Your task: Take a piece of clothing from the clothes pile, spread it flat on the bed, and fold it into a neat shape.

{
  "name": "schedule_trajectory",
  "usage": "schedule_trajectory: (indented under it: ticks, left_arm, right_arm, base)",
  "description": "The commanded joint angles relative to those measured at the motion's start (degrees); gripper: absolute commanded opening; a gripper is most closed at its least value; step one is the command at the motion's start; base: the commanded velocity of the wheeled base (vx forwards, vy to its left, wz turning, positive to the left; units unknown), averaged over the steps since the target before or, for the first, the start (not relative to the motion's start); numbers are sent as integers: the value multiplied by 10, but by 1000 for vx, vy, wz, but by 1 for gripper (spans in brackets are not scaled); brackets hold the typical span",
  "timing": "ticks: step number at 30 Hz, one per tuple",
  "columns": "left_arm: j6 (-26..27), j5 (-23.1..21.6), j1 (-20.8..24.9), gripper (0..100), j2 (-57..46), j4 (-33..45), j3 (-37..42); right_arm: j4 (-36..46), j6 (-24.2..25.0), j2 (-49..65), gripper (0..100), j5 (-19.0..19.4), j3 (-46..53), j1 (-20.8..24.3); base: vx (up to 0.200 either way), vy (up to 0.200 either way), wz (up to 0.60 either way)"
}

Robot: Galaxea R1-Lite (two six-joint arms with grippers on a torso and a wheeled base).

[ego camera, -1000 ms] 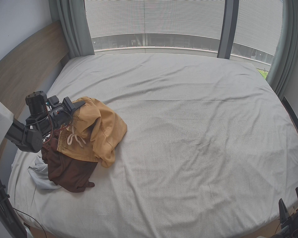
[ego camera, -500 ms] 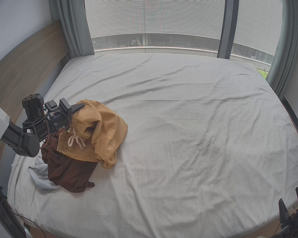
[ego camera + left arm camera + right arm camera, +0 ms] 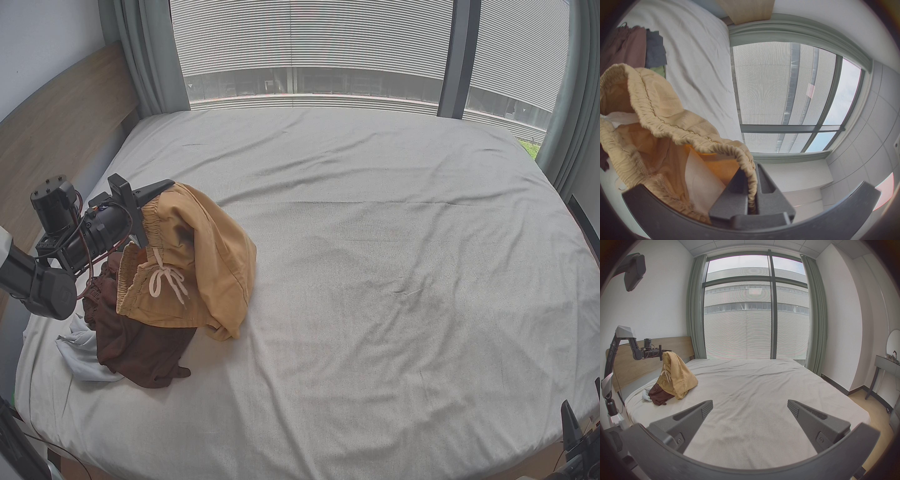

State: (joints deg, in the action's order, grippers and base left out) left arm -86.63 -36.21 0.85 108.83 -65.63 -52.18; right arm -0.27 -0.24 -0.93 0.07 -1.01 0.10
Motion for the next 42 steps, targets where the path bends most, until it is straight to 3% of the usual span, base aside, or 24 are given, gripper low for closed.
schedule_trajectory:
  ticks: [1, 7, 22, 27, 42]
  left_arm:
    - [-46, 0, 20, 0, -21, -27, 6]
    - [-82, 2, 56, 0, -27, -63, 23]
    - [-92, 31, 145, 0, -41, -79, 25]
    - [-129, 31, 168, 0, -41, -88, 16]
    - [-130, 32, 236, 0, -2, -97, -18]
  right_arm:
    - [0, 0, 9, 100, 0, 10, 1]
    - [0, 0, 9, 100, 0, 10, 0]
    - [0, 0, 9, 100, 0, 10, 1]
    - [-1, 0, 9, 100, 0, 10, 1]
    - [0, 0, 9, 100, 1, 10, 1]
  base:
    - [0, 0, 0]
    - [0, 0, 0]
    - [0, 0, 0]
    - [0, 0, 0]
    - [0, 0, 0]
